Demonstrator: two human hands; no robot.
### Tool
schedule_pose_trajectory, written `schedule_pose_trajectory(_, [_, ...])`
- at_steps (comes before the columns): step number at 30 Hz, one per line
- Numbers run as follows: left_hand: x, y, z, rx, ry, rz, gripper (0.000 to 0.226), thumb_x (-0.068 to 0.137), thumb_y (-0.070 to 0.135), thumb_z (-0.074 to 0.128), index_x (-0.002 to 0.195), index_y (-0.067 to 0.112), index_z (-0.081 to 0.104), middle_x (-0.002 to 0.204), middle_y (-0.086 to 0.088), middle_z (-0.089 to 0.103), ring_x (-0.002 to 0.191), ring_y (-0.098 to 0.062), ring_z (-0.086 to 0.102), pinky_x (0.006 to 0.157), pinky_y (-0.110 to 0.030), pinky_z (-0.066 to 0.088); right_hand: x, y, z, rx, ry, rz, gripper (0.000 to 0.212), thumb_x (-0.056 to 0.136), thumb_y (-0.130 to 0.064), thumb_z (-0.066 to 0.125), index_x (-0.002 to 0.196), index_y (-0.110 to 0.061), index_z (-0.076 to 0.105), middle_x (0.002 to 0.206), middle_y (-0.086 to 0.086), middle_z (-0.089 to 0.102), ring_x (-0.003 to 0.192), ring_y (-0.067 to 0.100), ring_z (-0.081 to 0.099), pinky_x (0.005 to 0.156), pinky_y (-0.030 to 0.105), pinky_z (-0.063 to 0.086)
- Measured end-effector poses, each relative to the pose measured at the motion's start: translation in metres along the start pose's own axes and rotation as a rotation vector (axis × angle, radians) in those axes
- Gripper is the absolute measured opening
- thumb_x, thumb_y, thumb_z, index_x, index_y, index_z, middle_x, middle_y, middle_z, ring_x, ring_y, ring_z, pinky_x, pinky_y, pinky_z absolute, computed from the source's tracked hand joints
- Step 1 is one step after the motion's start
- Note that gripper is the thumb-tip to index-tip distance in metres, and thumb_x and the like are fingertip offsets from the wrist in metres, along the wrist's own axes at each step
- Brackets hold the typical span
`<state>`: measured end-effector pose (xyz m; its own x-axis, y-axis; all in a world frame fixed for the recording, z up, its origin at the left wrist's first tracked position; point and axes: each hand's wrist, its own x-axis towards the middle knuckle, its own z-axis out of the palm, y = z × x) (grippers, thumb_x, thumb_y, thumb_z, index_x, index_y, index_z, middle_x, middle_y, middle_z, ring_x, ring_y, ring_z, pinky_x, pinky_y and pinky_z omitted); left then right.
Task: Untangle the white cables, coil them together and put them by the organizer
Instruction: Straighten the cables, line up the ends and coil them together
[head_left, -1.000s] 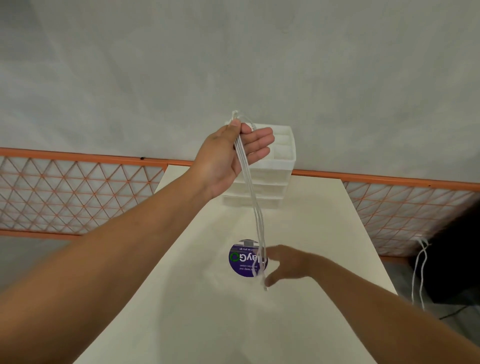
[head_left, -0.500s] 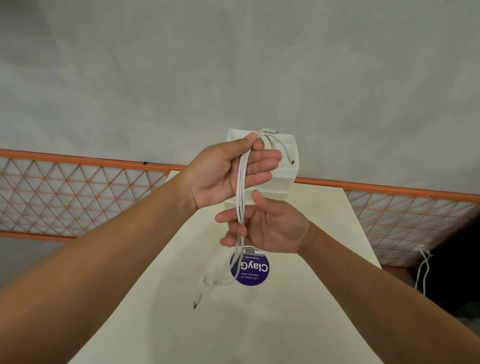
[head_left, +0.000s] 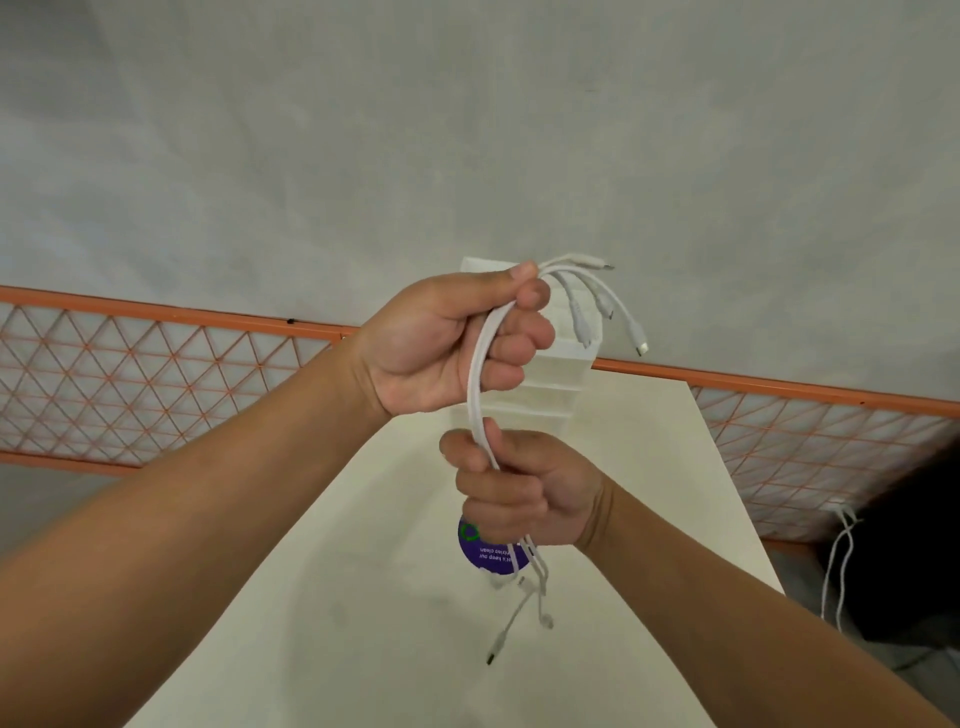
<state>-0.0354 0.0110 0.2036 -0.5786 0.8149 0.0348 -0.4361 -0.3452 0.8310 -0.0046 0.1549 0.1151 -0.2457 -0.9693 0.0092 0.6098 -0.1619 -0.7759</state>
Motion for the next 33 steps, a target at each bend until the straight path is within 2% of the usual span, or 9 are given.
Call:
schedule_pose_trajectory(4, [-0.008,-0.007,0.001,0.140,0.149,-0.082,0.021,0.081,0.029,0.062,0.068,0.012,0.065,0.062,-0.011,0.073,0.045,-0.014,0.068,0.043,-0.022,0.056,-0.019,-0.003,-0.016,-0.370,0.263,0.187,0.030,0.093,-0.041,0.050,0.087,-0.020,0.072,0.050,-0.014,0.043,0.050,0.003,0.036,0.054,0.023,0.025])
schedule_pose_trajectory(10, [-0.012,-0.035,-0.014,0.392,0.400,-0.247,0.032,0.102,0.023,0.040,0.078,0.007,0.055,0.070,-0.016,0.074,0.054,-0.018,0.072,0.049,-0.024,0.058,-0.041,-0.018,-0.030,-0.993,0.560,0.508,0.035,0.095,-0.043,0.050,0.084,-0.015,0.068,0.060,-0.005,0.047,0.057,0.009,0.043,0.076,0.032,0.044])
schedule_pose_trajectory(15, [-0.010,-0.059,-0.022,0.426,0.473,-0.304,0.032,0.105,0.024,0.036,0.081,0.010,0.051,0.080,-0.018,0.076,0.061,-0.021,0.073,0.046,-0.019,0.050,-0.059,0.000,-0.052,-1.057,0.673,0.606,0.039,0.093,-0.044,0.054,0.068,-0.015,0.059,0.060,0.000,0.048,0.056,0.012,0.041,0.059,0.023,0.038])
schedule_pose_trajectory(18, [-0.006,-0.073,-0.023,0.459,0.523,-0.356,0.026,0.105,0.023,0.033,0.086,0.010,0.045,0.086,-0.021,0.075,0.065,-0.024,0.073,0.046,-0.019,0.049,-0.060,0.016,-0.059,-1.091,0.722,0.591,0.036,0.095,-0.030,0.052,0.060,-0.022,0.059,0.059,-0.005,0.050,0.053,0.008,0.041,0.055,0.021,0.034])
schedule_pose_trajectory(23, [-0.002,-0.110,-0.026,0.620,0.586,-0.497,0.024,0.101,0.014,0.036,0.086,0.003,0.052,0.092,-0.024,0.072,0.080,-0.036,0.070,0.063,-0.033,0.059,-0.048,-0.001,-0.061,-1.627,0.710,0.636,0.032,0.099,-0.029,0.040,0.087,-0.013,0.065,0.091,0.000,0.065,0.083,0.015,0.057,0.078,0.031,0.044])
schedule_pose_trajectory(25, [0.003,-0.124,-0.030,0.715,0.661,-0.480,0.025,0.102,0.014,0.037,0.086,0.005,0.054,0.095,-0.021,0.069,0.081,-0.034,0.067,0.068,-0.037,0.057,-0.043,-0.010,-0.056,-1.761,0.761,0.656,0.032,0.100,-0.029,0.037,0.099,-0.015,0.066,0.103,-0.001,0.066,0.094,0.017,0.058,0.081,0.033,0.044])
schedule_pose_trajectory(29, [0.015,-0.145,-0.042,1.369,0.886,-0.293,0.030,0.101,0.015,0.035,0.095,0.003,0.062,0.096,-0.011,0.069,0.084,-0.029,0.064,0.068,-0.031,0.047,-0.027,-0.008,-0.046,-2.180,0.915,0.573,0.022,0.100,-0.026,0.041,0.106,-0.015,0.060,0.100,0.003,0.067,0.088,0.023,0.063,0.066,0.032,0.042])
schedule_pose_trajectory(31, [0.018,-0.153,-0.044,1.378,1.051,-0.133,0.042,0.104,0.023,0.029,0.099,0.003,0.065,0.096,-0.010,0.071,0.085,-0.027,0.066,0.068,-0.028,0.045,-0.016,-0.004,-0.039,-2.292,1.013,0.516,0.019,0.099,-0.019,0.041,0.109,-0.010,0.056,0.099,0.005,0.065,0.085,0.026,0.064,0.062,0.032,0.037])
schedule_pose_trajectory(33, [0.023,-0.156,-0.045,1.250,1.184,0.012,0.045,0.105,0.025,0.028,0.086,0.004,0.063,0.082,-0.008,0.068,0.070,-0.021,0.062,0.058,-0.022,0.040,-0.006,0.001,-0.030,-2.309,1.075,0.515,0.020,0.097,-0.012,0.039,0.113,-0.007,0.051,0.102,0.007,0.062,0.088,0.027,0.064,0.063,0.032,0.035])
